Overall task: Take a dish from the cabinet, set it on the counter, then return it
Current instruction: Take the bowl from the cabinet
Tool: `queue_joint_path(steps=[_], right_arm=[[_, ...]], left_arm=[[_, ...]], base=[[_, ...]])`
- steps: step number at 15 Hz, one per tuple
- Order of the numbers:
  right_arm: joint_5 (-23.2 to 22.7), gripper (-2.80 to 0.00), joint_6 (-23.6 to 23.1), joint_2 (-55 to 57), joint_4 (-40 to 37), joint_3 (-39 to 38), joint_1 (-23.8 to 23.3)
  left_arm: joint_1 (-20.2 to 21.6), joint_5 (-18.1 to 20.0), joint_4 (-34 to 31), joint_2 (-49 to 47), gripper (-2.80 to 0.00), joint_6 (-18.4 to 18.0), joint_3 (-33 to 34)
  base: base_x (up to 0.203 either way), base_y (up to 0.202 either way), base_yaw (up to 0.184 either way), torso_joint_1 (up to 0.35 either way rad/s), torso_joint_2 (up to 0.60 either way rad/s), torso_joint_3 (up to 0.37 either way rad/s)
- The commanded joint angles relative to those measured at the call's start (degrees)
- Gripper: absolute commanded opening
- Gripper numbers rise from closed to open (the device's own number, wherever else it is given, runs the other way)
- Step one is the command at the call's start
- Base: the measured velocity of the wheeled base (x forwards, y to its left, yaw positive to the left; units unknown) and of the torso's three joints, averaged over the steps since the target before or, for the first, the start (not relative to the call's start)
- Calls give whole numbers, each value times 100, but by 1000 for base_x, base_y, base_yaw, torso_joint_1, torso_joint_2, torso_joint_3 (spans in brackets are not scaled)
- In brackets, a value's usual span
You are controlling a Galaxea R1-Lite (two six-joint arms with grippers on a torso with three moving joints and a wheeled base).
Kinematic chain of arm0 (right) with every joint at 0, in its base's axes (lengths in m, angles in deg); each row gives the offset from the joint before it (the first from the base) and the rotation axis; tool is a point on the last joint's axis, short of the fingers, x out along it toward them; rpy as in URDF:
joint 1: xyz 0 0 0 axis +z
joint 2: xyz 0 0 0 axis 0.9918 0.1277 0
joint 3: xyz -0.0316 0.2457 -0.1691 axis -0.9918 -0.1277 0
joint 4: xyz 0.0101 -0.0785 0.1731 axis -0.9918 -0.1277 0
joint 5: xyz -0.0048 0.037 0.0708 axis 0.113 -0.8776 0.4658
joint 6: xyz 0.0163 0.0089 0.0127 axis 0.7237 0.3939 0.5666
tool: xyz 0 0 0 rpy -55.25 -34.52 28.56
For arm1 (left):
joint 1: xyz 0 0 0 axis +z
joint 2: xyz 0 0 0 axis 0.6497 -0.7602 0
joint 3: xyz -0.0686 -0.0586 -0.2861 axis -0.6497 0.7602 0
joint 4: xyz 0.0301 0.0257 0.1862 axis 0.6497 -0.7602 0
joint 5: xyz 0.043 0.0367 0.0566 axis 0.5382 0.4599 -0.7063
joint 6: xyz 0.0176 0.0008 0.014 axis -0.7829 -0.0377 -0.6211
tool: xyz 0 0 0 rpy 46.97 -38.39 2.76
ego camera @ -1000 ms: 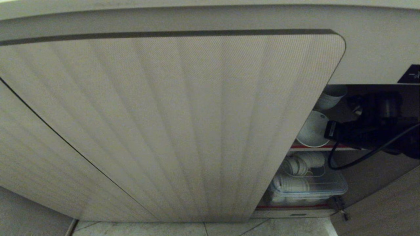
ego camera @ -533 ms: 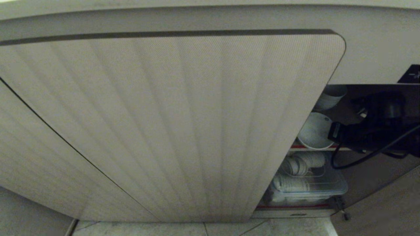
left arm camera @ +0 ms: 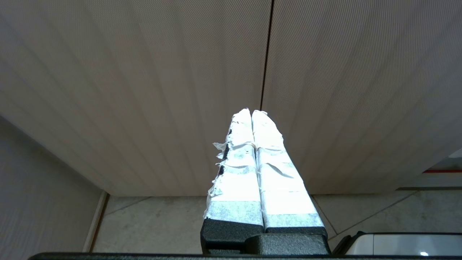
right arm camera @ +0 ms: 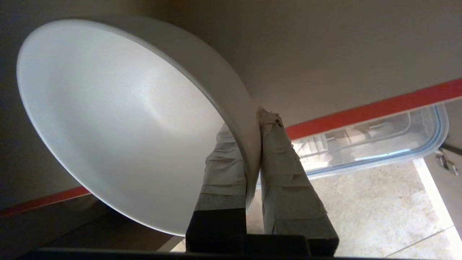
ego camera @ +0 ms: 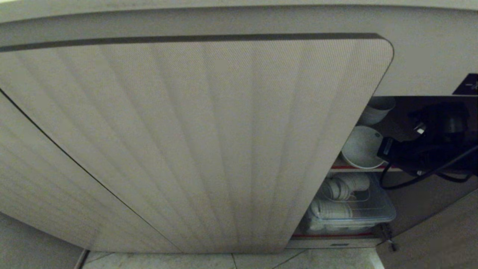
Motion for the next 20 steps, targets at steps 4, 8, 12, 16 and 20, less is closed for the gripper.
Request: queue_joint_path(steps=[4, 8, 12, 16, 20], right_arm=[[-16, -280, 208, -220, -328, 3, 0], [-34, -280, 216, -335, -440, -85, 0], [-86, -280, 209, -468, -651, -128, 0], [-171, -280, 200, -598, -1005, -131, 0], [-354, -280, 165, -762, -1231, -206, 0]], left_arm=[[0, 0, 1, 2, -280, 1, 0], [0, 0, 1, 2, -280, 1, 0], [0, 0, 1, 2, -280, 1, 0], [0, 0, 1, 2, -280, 1, 0], [0, 0, 1, 2, -280, 1, 0]], base=[[0, 0, 0, 0, 0, 0], [0, 0, 0, 0, 0, 0], [0, 0, 0, 0, 0, 0], [0, 0, 0, 0, 0, 0], [0, 0, 0, 0, 0, 0]])
